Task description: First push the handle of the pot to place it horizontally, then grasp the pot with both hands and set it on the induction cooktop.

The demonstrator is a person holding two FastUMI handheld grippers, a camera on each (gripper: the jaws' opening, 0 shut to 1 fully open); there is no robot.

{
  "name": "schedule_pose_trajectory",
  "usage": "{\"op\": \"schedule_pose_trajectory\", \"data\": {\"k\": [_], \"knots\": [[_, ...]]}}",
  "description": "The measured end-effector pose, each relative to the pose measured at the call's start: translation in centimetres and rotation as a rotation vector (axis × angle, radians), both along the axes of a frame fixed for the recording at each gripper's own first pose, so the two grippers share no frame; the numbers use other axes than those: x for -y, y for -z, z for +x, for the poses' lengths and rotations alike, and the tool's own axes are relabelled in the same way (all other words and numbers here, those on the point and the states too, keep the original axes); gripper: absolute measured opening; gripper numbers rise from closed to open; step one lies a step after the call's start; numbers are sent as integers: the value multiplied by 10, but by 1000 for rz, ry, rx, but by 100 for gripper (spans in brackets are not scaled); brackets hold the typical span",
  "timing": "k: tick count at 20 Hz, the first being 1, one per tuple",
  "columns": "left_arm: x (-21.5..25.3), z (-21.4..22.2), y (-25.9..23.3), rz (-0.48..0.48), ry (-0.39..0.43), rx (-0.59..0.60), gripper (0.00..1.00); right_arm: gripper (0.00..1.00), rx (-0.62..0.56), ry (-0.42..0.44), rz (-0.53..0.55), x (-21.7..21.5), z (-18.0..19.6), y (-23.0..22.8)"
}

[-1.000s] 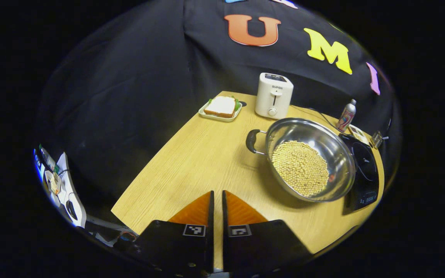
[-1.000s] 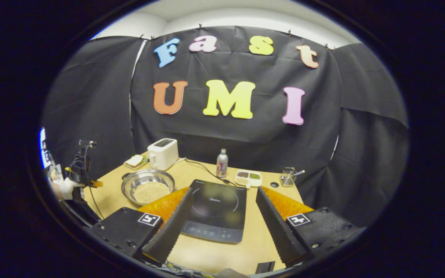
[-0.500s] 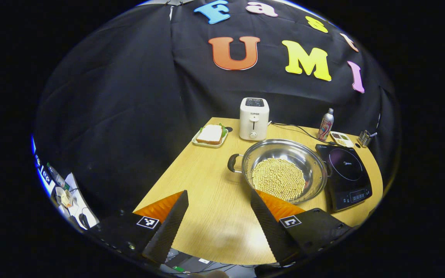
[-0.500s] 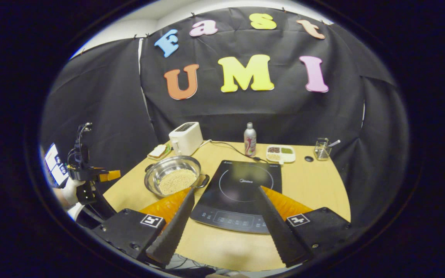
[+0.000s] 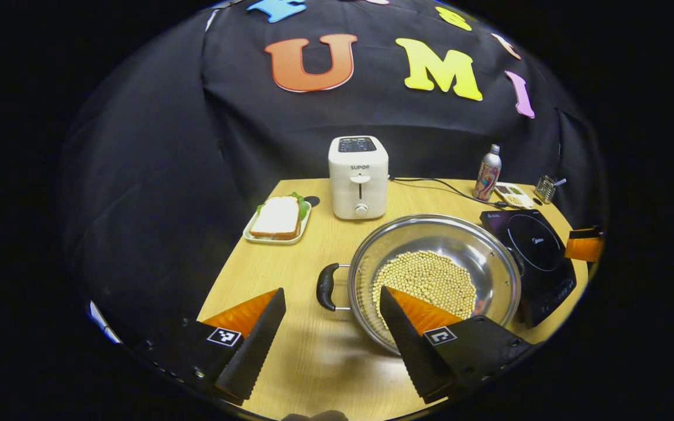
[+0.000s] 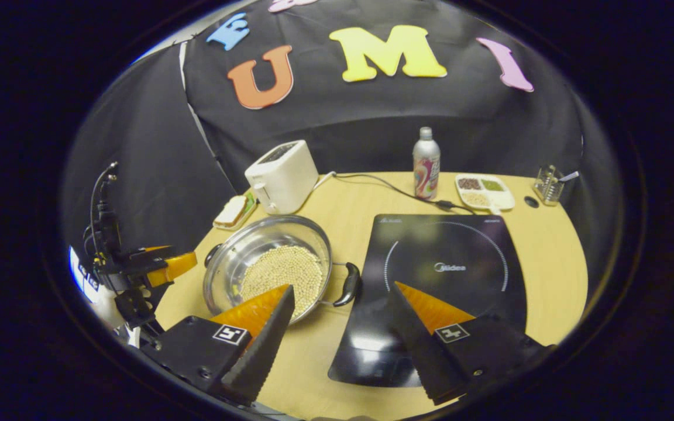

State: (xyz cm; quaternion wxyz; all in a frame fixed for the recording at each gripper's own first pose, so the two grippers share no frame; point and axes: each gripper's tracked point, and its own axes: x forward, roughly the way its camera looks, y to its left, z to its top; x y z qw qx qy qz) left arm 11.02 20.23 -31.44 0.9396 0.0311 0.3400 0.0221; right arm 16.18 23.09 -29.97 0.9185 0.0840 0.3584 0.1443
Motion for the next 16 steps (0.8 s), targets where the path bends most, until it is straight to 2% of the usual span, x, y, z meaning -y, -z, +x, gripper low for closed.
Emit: {"op": "schedule_pose_trajectory", "data": {"k": [1,3,4,5,6,7,8,9,10,11,12,13,14,15,16], "knots": [[1,10,7,-5,13,-9,97,100,-26,1,-3,-5,12,11],[1,26,20,-2,30,-27,97,94,-61,11,-22,-10,35,32],[0,32,28,-1,33,-41,97,99,-85,19,-46,-11,44,43],[2,34,34,-6,37,-60,97,92,-110,18,-40,-15,44,51],[5,35,39,-13,45,-76,97,93,-130,16,-33,-20,44,57],[7,38,43,-16,55,-81,97,98,-150,7,-34,-24,44,62],[9,39,46,-19,61,-91,97,92,-166,7,-40,-25,44,67],[8,39,50,-19,61,-103,97,89,-145,19,-44,-28,49,64],[10,40,54,-21,63,-116,97,80,-173,14,-64,-29,46,68],[12,40,61,-22,61,-139,97,80,-170,26,-84,-28,46,63],[10,38,67,-18,61,-157,97,69,-187,29,-104,-27,45,65],[11,38,71,-13,58,-176,96,74,-199,31,-122,-25,44,65],[11,36,75,-12,56,-199,95,68,-202,40,-132,-24,45,64],[11,38,78,-5,56,-211,95,74,-216,50,-144,-24,45,67],[9,38,82,0,51,-228,95,73,-229,55,-159,-24,48,69]]}}
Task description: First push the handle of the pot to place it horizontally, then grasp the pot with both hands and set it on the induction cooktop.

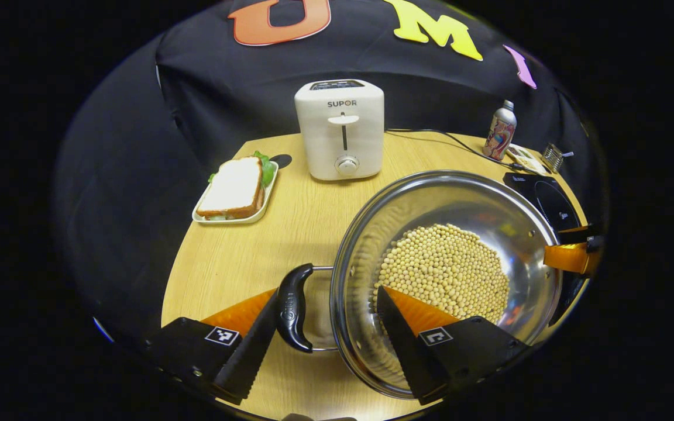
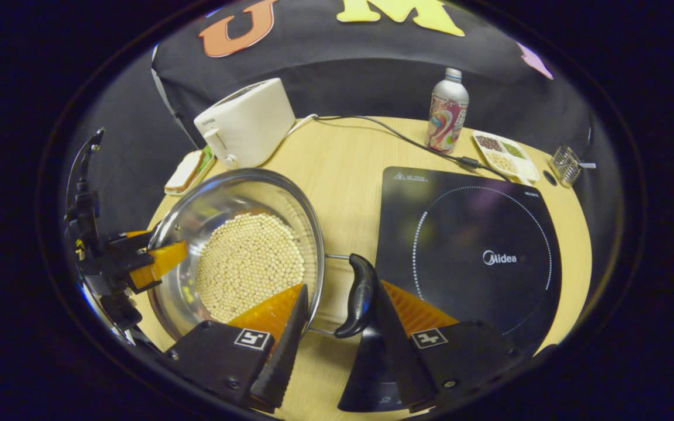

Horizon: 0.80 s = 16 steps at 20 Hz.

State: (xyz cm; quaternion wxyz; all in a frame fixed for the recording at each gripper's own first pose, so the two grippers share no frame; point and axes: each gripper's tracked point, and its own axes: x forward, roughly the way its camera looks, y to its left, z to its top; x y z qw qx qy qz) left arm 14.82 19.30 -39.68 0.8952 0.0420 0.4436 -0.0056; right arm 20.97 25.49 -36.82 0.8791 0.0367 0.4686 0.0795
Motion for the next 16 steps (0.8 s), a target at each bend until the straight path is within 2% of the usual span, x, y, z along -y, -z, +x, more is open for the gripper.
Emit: {"op": "schedule_pose_trajectory", "data": {"k": [1,2,3,5,6,7,8,9,11,12,14,15,16], "knots": [[-4,1,3,14,-10,-19,95,70,-11,8,-11,0,-1,-1],[-8,3,5,25,-21,-23,94,71,-25,16,-17,0,0,0],[-8,4,6,2,-31,-37,83,68,-38,25,-17,0,-2,-3],[-8,1,6,-39,-43,-67,77,65,-52,35,-12,-1,-1,-3],[-8,0,5,-58,-53,-88,75,63,-53,29,-16,-1,-1,-4],[-7,0,7,-80,-60,-109,82,65,-57,29,-13,0,0,-4],[-8,-2,5,-99,-64,-129,82,62,-57,28,-11,0,-1,-5],[-7,-2,5,-115,-71,-143,78,60,-58,28,-11,0,0,-5],[-7,-3,4,-121,-64,-165,57,62,-62,27,-8,0,0,-6],[-6,-3,2,-127,-57,-161,66,60,-59,31,-4,0,0,-7],[-5,-3,2,-136,-44,-159,61,56,-61,45,7,0,-2,-7],[-5,-3,2,-129,-38,-159,52,55,-61,46,14,0,-4,-7],[-5,-3,2,-124,-30,-158,61,55,-53,41,9,-1,-6,-9]]}}
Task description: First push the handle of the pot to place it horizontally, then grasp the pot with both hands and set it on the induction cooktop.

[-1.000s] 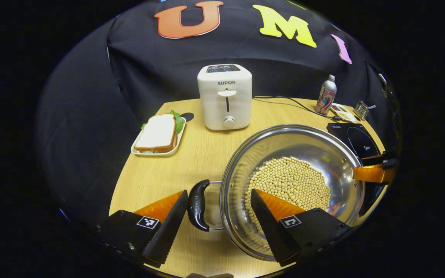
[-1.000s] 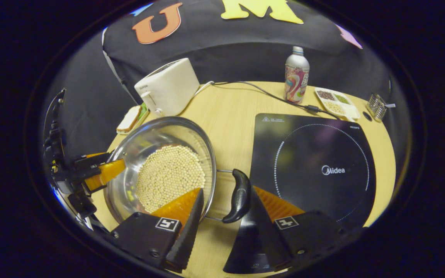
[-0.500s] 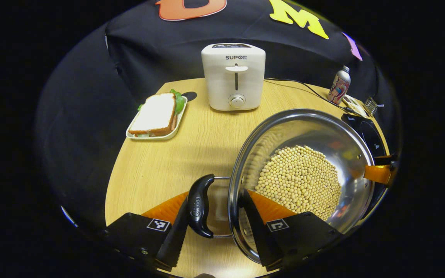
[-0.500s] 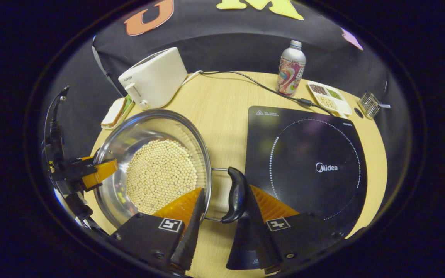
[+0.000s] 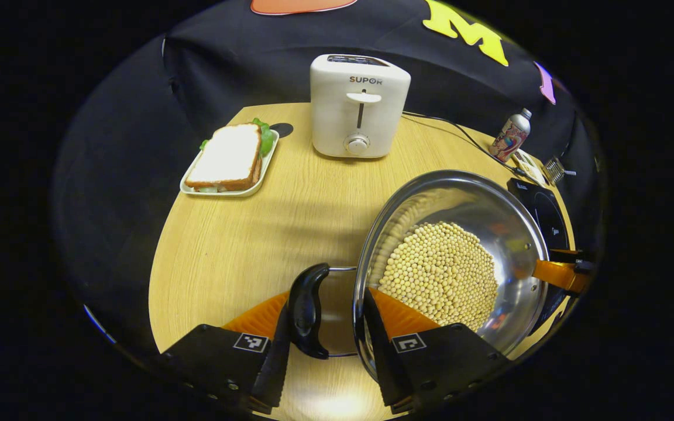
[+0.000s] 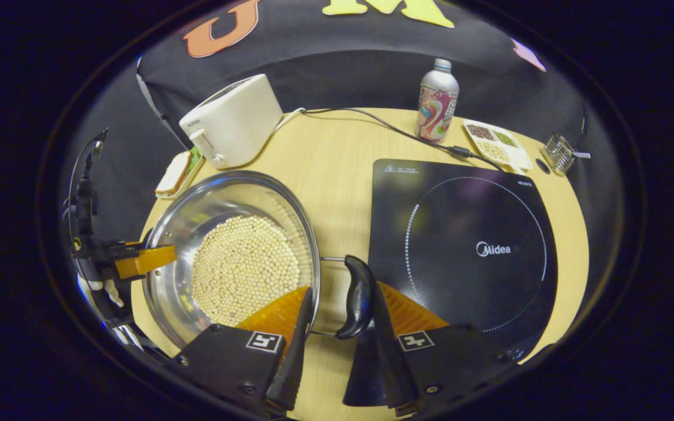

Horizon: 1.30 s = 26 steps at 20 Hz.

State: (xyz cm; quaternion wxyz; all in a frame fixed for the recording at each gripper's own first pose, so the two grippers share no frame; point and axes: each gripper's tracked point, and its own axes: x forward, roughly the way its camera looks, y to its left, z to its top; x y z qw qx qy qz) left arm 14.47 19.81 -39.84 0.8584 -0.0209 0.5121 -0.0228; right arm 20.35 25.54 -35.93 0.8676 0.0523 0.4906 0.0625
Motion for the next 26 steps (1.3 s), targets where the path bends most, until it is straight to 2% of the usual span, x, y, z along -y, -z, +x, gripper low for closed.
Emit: {"op": "schedule_pose_trajectory", "data": {"k": [3,4,5,10,13,19,26], "knots": [[-1,-1,1,-4,1,22,62,55,67,-24,-23,2,1,-14],[-3,-3,-1,-7,-3,31,61,58,75,-30,-25,2,1,-17],[-3,-3,-3,-5,-6,36,61,55,83,-28,-23,2,0,-22],[-1,-6,0,11,2,84,61,58,122,-27,-21,13,-2,-44],[0,-6,2,16,2,106,61,55,146,-24,-20,25,-3,-56],[0,-6,4,13,17,131,61,55,181,2,-21,65,-14,-77],[-3,-2,3,7,42,141,61,55,195,62,-16,133,-26,-87]]}}
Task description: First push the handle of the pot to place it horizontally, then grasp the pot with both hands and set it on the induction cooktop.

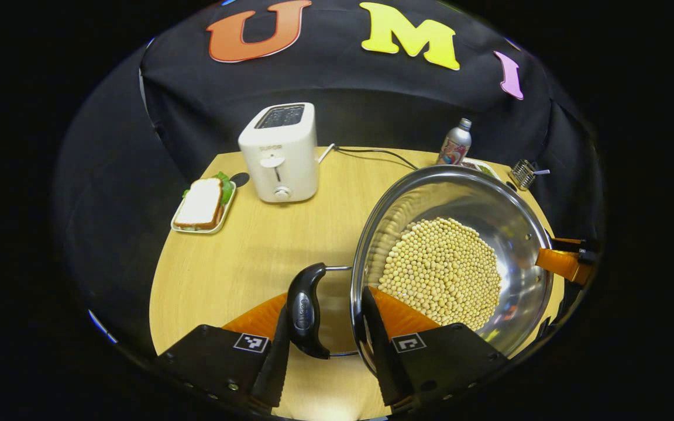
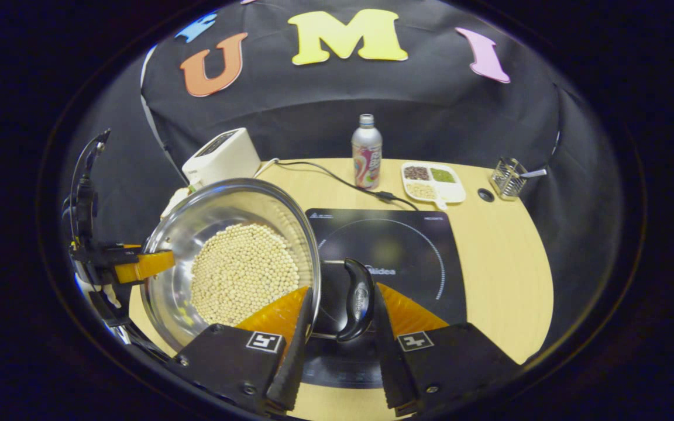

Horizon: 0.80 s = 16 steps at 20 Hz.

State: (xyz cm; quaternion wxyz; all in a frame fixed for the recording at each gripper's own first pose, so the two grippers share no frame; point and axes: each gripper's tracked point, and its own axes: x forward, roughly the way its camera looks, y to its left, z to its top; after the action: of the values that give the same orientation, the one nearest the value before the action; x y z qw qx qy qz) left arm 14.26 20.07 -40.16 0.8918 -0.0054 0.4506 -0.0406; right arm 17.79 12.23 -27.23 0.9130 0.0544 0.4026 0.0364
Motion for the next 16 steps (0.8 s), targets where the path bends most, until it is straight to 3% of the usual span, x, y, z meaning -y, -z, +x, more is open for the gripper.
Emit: {"op": "schedule_pose_trajectory", "data": {"k": [16], "knots": [[0,0,6,-20,-9,-17,61,55,1,51,-15,132,19,5]]}}
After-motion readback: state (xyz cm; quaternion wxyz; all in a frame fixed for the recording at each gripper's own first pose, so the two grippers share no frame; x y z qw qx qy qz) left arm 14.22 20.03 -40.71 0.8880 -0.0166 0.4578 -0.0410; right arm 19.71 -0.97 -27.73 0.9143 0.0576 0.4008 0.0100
